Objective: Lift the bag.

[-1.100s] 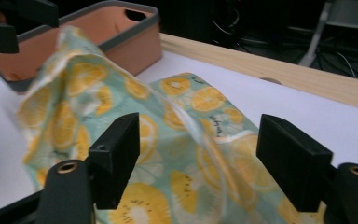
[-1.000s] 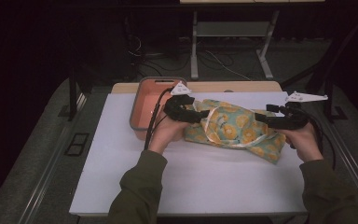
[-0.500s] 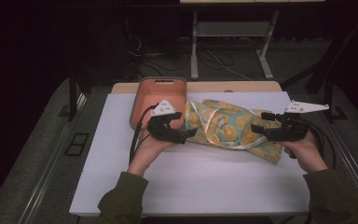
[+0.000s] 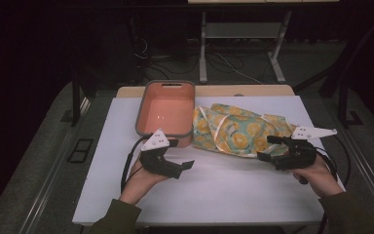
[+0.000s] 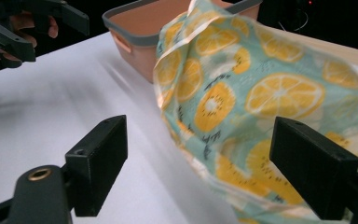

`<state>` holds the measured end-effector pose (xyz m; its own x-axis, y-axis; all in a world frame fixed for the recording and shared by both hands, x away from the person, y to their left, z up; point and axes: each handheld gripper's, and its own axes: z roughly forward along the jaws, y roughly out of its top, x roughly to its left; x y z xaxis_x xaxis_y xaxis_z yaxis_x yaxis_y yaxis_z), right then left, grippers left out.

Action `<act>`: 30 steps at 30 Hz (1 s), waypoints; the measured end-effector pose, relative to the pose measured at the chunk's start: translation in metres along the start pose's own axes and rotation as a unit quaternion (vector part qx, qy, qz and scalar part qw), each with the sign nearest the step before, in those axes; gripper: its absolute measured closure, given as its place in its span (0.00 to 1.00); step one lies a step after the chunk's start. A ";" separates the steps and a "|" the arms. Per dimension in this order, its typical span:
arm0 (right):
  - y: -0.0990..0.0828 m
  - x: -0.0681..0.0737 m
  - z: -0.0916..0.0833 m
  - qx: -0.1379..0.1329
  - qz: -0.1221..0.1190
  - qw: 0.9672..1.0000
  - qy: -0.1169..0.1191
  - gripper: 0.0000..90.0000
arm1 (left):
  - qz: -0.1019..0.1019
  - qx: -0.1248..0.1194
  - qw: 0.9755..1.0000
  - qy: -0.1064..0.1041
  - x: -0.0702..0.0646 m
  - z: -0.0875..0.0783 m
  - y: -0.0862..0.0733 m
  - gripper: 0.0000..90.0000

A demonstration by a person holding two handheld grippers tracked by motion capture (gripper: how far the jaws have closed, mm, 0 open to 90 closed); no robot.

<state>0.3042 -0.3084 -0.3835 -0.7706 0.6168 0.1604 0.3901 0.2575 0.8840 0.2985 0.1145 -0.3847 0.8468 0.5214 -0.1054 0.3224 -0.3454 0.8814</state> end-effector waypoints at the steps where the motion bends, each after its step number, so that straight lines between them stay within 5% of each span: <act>1: -0.003 0.001 0.000 0.001 -0.002 1.000 -0.002 0.20 | -0.002 0.000 1.000 0.000 0.000 -0.001 -0.004 0.06; 7: -0.028 0.005 0.001 0.011 -0.008 1.000 -0.014 0.19 | 0.003 0.008 1.000 0.007 0.000 -0.011 -0.025 0.00; 14: -0.058 0.010 0.005 0.041 -0.007 0.999 -0.014 0.16 | -0.015 0.015 1.000 0.010 0.001 -0.020 -0.049 0.00; 21: -0.062 0.020 0.013 0.050 -0.012 0.999 -0.013 0.16 | -0.023 0.029 0.999 0.011 0.010 -0.024 -0.071 0.00; 30: -0.065 0.027 0.018 0.066 -0.030 0.997 -0.008 0.16 | -0.023 0.037 0.999 0.009 0.010 -0.023 -0.072 0.00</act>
<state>0.2669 -0.2950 -0.4450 -0.7870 0.6085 0.1019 0.4078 0.3890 0.8261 0.2743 0.1621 -0.4388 0.8228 0.5521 -0.1351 0.3913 -0.3777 0.8392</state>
